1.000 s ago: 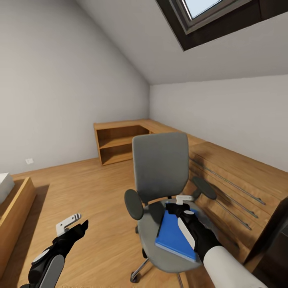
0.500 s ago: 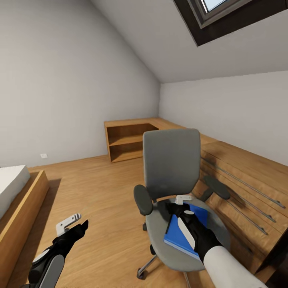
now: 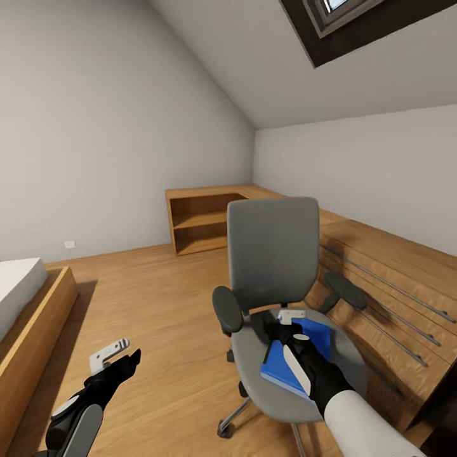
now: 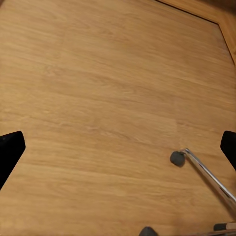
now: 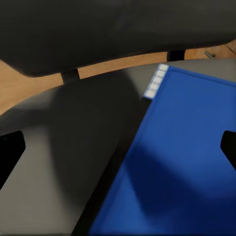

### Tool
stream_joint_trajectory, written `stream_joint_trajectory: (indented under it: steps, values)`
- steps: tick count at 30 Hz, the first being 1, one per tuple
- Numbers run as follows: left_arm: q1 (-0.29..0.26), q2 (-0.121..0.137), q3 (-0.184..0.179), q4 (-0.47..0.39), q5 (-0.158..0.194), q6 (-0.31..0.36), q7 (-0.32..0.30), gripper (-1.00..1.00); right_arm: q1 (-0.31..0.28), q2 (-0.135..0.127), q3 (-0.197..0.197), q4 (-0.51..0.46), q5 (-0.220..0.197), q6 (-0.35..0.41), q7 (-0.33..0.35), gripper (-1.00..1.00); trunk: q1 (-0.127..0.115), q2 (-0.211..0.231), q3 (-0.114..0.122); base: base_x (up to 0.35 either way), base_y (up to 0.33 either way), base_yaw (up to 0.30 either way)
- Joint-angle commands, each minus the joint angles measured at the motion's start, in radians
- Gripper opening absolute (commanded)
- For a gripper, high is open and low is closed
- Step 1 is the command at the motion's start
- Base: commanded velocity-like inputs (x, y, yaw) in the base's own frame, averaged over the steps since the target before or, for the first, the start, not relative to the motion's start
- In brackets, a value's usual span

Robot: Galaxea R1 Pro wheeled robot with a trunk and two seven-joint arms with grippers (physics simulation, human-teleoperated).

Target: In the bedroom, organize the workspace by keeping the computer under the desk, ensuring the monitor is on the desk, placing the keyboard on the desk next to the monitor, placing the mouse on the desk next to the keyboard, moving the folder from the swivel chair onto the desk next to the mouse, stacking the notebook on top of the folder with the pen on top of the notebook, and positioning the swivel chair next to the desk.

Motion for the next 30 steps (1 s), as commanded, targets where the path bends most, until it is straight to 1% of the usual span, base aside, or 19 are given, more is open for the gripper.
stream_joint_trajectory:
  steps: [1,9,17,21,22,30]
  values:
    - [-0.001,0.0,-0.001,-0.001,0.01,0.003,0.008,1.0,-0.001,-0.001,0.005,-0.002,-0.01,0.004,-0.009,1.0,0.004,-0.008,-0.004,0.0,0.0,0.0]
    - [-0.001,0.0,-0.001,-0.001,0.01,0.003,0.008,1.0,-0.001,0.0,0.004,0.005,-0.01,0.01,-0.014,1.0,0.034,-0.064,-0.029,0.0,0.0,0.0]
    - [-0.001,0.0,-0.001,-0.001,0.01,0.003,0.008,1.0,-0.002,0.0,0.001,0.043,-0.01,0.016,-0.018,1.0,0.065,-0.12,-0.054,0.0,0.0,0.0]
    - [-0.001,0.0,-0.001,-0.001,0.01,0.003,0.008,1.0,-0.002,0.001,0.001,0.046,-0.01,0.019,-0.024,1.0,0.065,-0.12,-0.054,0.0,0.0,0.0]
    - [-0.001,0.0,-0.001,-0.001,0.01,0.005,0.007,1.0,-0.002,0.002,0.001,0.047,-0.01,0.028,-0.041,1.0,0.065,-0.12,-0.054,0.0,0.0,0.0]
    - [-0.001,0.002,-0.001,-0.001,0.01,0.007,0.005,1.0,-0.002,0.002,0.001,0.047,-0.011,0.058,-0.048,1.0,0.065,-0.12,-0.054,0.0,0.0,0.0]
